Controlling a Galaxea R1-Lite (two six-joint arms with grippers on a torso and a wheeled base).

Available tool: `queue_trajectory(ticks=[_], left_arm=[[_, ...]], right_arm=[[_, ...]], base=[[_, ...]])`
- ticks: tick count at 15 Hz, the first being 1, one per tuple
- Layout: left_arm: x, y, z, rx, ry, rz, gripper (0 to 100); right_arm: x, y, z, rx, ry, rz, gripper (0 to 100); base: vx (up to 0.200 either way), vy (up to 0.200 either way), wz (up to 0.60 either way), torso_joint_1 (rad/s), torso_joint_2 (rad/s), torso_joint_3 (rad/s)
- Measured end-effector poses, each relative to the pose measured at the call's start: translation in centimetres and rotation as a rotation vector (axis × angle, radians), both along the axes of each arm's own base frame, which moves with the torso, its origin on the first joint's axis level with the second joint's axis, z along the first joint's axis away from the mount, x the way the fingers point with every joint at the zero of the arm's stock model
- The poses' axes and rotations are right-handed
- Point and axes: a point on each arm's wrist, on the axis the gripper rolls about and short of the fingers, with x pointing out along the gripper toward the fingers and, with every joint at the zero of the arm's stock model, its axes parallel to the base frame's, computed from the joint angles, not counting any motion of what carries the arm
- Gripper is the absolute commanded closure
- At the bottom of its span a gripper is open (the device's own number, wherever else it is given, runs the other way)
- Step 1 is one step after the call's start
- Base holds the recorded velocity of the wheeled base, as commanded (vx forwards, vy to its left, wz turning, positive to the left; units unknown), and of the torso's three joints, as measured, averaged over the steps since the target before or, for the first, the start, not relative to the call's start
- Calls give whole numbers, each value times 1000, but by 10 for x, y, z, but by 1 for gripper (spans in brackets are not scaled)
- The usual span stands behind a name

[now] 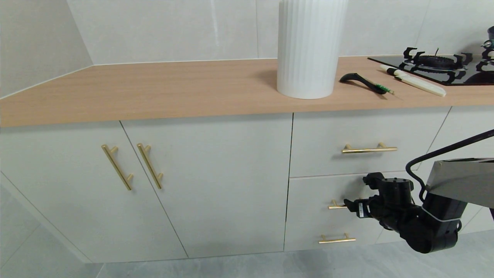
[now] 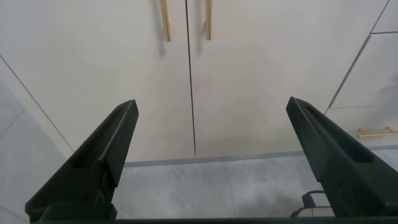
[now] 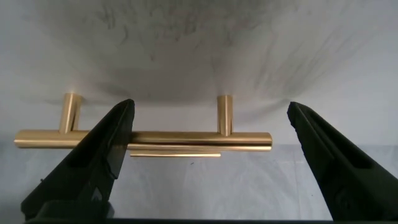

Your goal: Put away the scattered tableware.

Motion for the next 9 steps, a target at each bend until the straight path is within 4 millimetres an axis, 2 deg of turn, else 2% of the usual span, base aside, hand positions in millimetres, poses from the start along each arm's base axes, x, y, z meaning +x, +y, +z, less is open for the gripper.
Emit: queue_trajectory(ticks=[9], left_arm=[[0, 0, 0, 0, 0, 0, 0]], right_arm=[[-11, -1, -4, -8, 40, 4, 0]], base=[[0, 0, 0, 0, 0, 0]])
